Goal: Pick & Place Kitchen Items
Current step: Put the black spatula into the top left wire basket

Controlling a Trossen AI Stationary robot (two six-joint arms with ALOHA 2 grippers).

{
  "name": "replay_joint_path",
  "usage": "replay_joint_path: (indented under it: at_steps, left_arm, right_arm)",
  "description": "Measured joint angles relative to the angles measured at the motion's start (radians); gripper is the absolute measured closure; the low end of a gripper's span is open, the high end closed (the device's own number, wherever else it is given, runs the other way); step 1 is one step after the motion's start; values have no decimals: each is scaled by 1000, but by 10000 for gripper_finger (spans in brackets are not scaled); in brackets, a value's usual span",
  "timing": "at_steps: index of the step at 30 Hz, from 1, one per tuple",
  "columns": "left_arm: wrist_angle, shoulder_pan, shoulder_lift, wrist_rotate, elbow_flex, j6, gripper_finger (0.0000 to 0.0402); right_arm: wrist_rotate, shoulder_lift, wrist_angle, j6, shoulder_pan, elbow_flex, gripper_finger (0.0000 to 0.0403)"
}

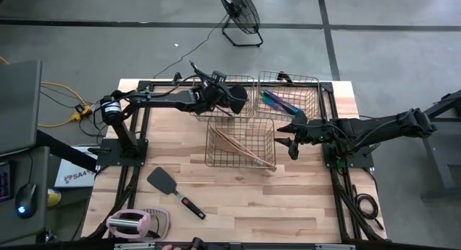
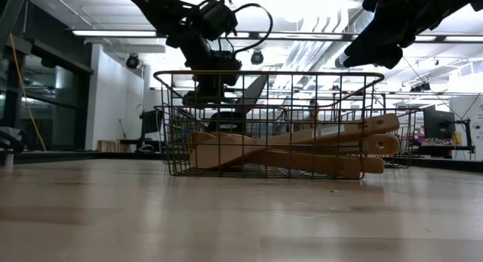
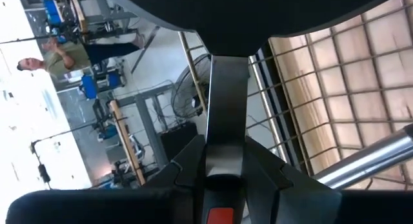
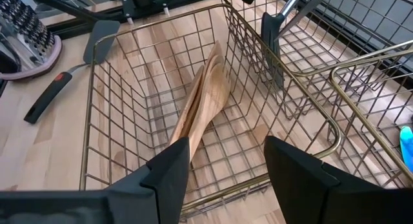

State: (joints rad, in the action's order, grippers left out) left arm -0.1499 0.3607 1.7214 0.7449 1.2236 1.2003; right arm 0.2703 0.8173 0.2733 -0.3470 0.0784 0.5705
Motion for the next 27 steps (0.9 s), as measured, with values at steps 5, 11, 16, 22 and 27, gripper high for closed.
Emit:
replay_joint_path:
  at_steps: [5,11,16,22,27]
  left_arm:
    - [-3,0,0,-17,0,0,333]
    - [-10,0,0,-19,0,0,333]
    - [-10,0,0,-25,0,-1,304]
    - [-49,0,0,-32,0,-1,288]
    - [-50,0,-1,-32,0,-3,286]
  right_arm:
    - [0,0,0,-1,0,0,210]
    - [0,0,0,-8,0,0,210]
    - [0,0,0,-8,0,0,210]
    - [-10,0,0,-8,0,0,210]
    - [-12,0,0,-8,0,0,210]
